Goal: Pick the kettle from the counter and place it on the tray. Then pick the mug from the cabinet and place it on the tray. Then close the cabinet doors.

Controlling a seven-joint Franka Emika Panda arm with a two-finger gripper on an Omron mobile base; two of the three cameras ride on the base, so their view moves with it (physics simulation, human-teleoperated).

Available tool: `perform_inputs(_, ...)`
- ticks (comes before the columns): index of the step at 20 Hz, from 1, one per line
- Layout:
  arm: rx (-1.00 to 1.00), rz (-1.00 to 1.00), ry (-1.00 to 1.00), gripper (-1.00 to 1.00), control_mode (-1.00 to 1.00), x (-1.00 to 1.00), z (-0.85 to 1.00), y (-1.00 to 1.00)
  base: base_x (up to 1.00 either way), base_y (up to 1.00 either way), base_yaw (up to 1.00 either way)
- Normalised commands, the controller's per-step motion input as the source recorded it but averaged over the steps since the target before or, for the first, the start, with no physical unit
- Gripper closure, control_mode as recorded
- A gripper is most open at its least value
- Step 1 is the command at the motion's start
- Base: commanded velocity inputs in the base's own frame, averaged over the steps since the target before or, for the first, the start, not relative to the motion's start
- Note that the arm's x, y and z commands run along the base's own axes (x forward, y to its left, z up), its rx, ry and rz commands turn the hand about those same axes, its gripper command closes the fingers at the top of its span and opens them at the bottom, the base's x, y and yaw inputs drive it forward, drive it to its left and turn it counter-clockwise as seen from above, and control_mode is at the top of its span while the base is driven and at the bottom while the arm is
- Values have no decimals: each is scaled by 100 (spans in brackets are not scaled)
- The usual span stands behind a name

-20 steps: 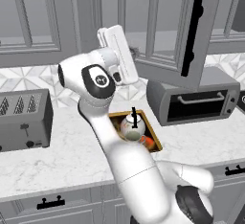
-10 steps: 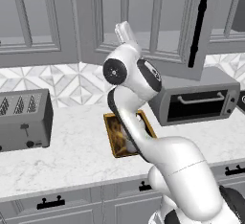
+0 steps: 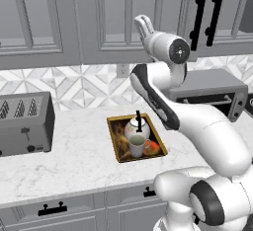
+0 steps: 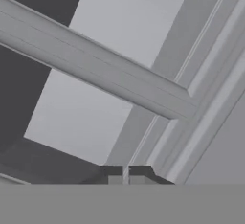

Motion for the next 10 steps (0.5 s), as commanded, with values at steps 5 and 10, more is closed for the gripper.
perform_inputs(5, 3, 20, 12, 100, -100, 100, -4, 0, 0, 0, 0)
perform_inputs(10, 0, 1, 1, 100, -100, 86, -21, 6, 0, 0, 0)
